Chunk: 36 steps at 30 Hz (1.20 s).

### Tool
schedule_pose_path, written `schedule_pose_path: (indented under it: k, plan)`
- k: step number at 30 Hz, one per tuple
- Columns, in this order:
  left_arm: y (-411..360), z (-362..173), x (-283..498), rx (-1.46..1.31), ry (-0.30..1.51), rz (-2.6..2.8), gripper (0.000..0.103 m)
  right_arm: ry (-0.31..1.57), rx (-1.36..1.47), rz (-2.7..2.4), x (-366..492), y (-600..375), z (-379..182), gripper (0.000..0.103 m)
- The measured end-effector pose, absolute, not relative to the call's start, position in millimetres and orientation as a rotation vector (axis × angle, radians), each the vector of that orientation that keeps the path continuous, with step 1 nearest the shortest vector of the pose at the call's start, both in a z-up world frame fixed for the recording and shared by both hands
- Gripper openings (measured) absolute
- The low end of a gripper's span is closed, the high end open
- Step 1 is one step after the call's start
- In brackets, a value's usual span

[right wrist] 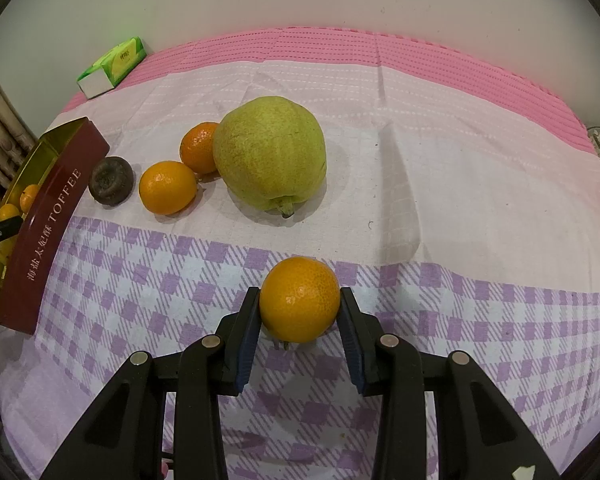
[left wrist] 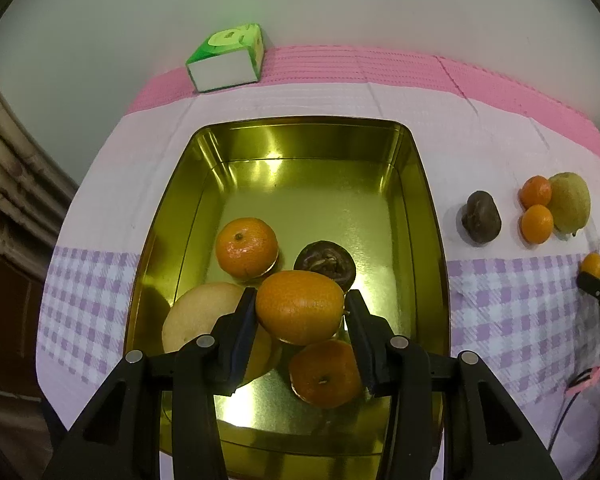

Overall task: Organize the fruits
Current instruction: 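Carry the oval orange with the left gripper into the tin and open it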

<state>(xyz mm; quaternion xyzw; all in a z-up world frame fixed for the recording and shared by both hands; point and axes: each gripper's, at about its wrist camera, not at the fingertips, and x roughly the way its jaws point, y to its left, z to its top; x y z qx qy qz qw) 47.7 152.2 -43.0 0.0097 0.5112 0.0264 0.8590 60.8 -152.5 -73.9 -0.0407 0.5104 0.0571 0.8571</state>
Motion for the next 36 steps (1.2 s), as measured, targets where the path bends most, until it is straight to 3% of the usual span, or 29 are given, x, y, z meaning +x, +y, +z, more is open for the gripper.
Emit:
schedule_pose_path:
  k: [19,26,36]
  plan:
    - [156.2,-42.3,46.1,0.003,1.061,0.036,0.046,1.049,-0.106,0.094,58.6,-149.0,-69.3,0.035]
    - [150.0,-38.8,41.5,0.024,1.043,0.035,0.066,1.036,-0.116,0.100,55.5,-141.4,-63.5,0.035]
    - [161.3,-23.4,36.1,-0.029,1.011,0.048,0.067,1.014,-0.154,0.160,53.3,-110.0,-47.8,0.035]
